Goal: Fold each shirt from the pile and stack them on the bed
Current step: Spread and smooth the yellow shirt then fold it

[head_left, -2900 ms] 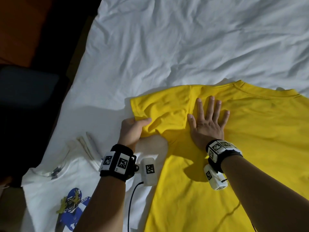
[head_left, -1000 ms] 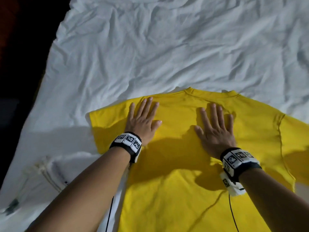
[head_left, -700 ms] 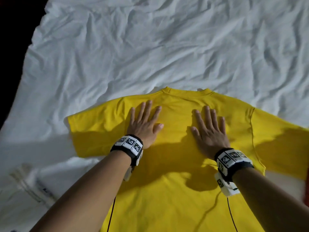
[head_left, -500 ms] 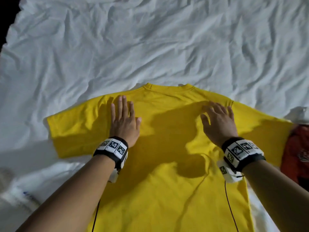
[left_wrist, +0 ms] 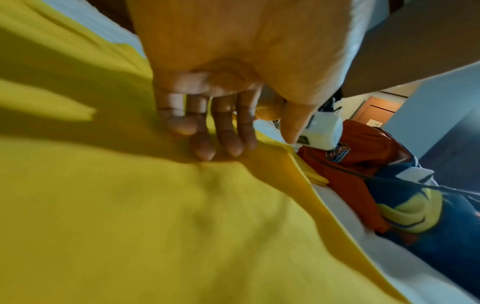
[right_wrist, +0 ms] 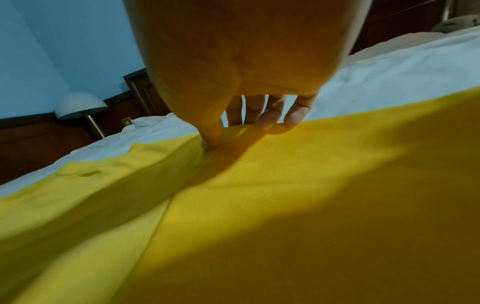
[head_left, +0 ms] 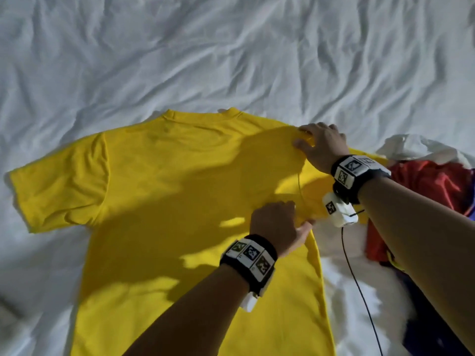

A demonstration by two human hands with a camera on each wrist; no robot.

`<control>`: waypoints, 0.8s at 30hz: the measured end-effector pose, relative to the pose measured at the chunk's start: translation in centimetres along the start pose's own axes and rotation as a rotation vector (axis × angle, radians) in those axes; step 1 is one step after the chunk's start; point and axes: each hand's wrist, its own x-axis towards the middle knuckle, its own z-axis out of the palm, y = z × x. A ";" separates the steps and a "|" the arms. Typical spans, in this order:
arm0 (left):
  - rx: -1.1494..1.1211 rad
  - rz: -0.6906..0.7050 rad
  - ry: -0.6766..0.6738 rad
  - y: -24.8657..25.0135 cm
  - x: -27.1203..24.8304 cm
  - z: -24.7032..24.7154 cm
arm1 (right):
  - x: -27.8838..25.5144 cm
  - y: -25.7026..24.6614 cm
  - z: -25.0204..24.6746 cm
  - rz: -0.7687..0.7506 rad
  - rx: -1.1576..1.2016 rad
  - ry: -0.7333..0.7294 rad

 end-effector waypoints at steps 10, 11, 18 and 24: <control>-0.058 -0.190 0.021 2.7 1.1 2.1 | 0.8 -0.3 -0.3 0.012 0.053 -0.003; -0.061 -0.188 0.021 2.6 0.9 2.1 | 0.7 -0.4 -0.3 0.008 0.056 0.012; -0.342 -0.240 0.112 1.6 -1.6 -0.1 | -0.3 -3.2 -1.5 -0.042 0.203 0.104; -0.572 -0.304 0.270 -2.4 -4.4 -2.2 | -0.6 -8.3 -1.9 -0.150 0.273 0.120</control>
